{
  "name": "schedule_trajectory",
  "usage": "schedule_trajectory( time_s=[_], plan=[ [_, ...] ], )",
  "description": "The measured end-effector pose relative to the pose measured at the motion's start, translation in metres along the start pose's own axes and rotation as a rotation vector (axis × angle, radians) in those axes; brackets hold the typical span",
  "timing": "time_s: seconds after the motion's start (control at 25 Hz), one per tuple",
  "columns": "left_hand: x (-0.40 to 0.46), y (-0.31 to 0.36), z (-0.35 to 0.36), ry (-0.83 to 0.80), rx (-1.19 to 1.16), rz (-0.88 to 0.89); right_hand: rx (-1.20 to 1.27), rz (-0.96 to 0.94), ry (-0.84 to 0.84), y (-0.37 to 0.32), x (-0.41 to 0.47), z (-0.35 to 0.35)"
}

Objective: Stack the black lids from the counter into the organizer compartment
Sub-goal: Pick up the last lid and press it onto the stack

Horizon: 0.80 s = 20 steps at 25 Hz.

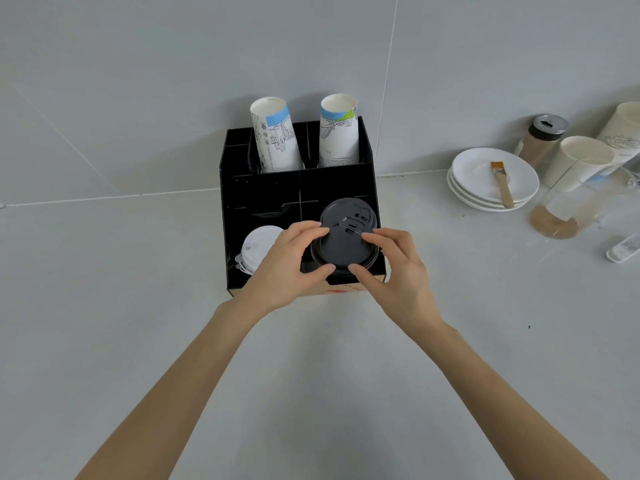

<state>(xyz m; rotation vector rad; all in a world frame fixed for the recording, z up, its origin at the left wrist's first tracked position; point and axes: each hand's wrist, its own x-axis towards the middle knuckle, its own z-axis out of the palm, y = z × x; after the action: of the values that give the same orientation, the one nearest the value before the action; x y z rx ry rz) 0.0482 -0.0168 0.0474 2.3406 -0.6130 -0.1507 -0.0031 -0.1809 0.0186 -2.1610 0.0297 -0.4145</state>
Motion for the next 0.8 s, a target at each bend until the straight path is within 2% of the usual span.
schedule_trajectory(
  time_s=[0.24,0.48,0.8],
  plan=[
    [0.037,0.0,-0.005,-0.025,0.02,0.042,-0.028,0.055,0.063,-0.002,0.015,0.007],
    [0.066,-0.009,-0.009,-0.165,0.105,0.12,-0.045,0.111,0.087,0.003,0.029,0.011],
    [0.084,-0.019,-0.004,-0.257,0.153,0.128,-0.086,0.177,0.051,0.011,0.042,0.021]
  ],
)
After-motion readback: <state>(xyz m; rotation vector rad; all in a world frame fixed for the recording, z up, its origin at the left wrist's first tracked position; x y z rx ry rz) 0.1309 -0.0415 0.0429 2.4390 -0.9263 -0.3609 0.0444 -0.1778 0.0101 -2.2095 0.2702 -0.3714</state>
